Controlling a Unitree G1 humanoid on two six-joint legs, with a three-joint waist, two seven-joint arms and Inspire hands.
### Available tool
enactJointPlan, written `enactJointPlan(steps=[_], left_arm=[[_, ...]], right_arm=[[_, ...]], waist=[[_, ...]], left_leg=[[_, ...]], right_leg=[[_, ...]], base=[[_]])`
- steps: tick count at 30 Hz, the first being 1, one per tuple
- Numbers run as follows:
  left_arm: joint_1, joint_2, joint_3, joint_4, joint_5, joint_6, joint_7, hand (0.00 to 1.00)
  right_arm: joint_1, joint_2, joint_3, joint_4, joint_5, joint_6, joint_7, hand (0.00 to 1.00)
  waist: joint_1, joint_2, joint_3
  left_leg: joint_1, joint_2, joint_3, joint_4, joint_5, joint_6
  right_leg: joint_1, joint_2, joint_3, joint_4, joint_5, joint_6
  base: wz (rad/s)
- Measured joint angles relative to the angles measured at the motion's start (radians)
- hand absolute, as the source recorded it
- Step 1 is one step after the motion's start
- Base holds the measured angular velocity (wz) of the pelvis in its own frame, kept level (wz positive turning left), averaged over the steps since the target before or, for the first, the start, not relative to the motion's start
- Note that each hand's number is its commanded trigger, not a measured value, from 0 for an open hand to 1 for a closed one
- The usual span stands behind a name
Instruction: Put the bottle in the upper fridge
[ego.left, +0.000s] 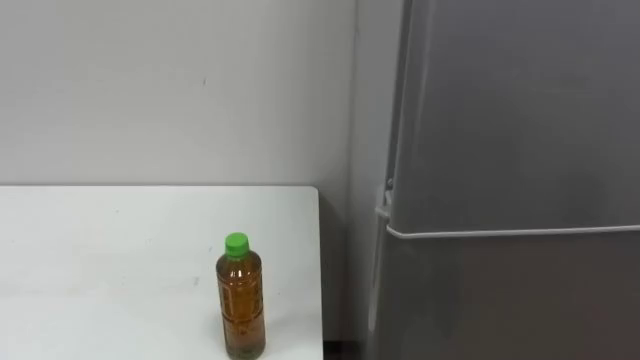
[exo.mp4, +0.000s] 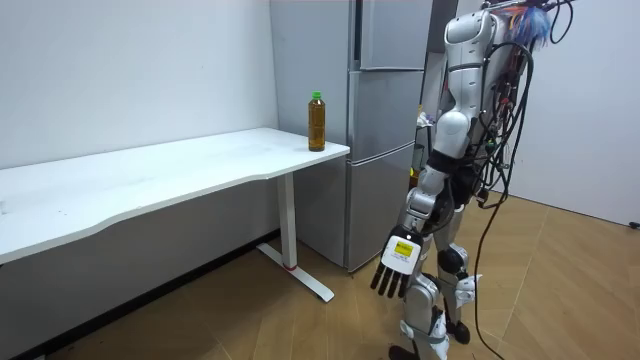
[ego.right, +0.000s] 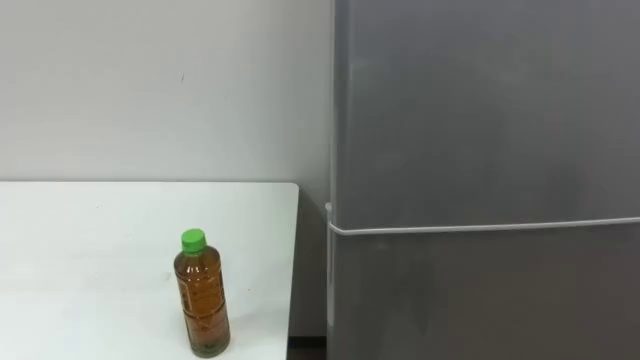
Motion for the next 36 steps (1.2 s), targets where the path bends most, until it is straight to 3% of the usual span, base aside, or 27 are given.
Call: enactJointPlan(steps=[7,14,23,36], left_arm=[[-0.001,0.0,0.001,-0.001,0.077,-0.001,0.005,0.0],[-0.001,0.0,-0.001,-0.001,0.072,0.0,0.016,0.0],[0.004,0.0,-0.001,-0.002,-0.041,0.0,0.016,0.0],[0.009,0.0,0.011,-0.001,-0.087,-0.002,0.019,0.0]], right_arm=[[-0.001,0.0,0.0,0.001,-0.003,0.0,0.001,0.0],[0.0,0.001,0.0,0.001,0.0,0.003,0.004,0.0],[-0.007,0.002,0.001,0.0,0.001,0.023,0.007,0.0],[-0.007,0.004,0.0,0.001,0.004,0.019,0.0,0.0]], waist=[[-0.001,-0.001,0.0001],[-0.002,-0.002,0.0004],[0.0,-0.011,-0.0007],[0.005,-0.006,-0.0051]], left_leg=[[0.003,0.0,0.0,0.0,0.0,0.0],[0.006,0.0,0.0,0.001,0.0,0.0],[0.006,0.0,-0.001,0.001,0.0,0.0],[0.006,0.0,0.001,0.005,0.0,0.0]], right_leg=[[0.004,0.0,-0.001,0.0,0.0,0.0],[0.008,0.0,-0.001,0.0,0.0,0.0],[0.007,0.0,-0.001,-0.001,0.0,0.0],[0.006,0.0,0.0,0.002,0.0,0.0]], base=[[0.0],[0.0],[0.0],[0.0]])
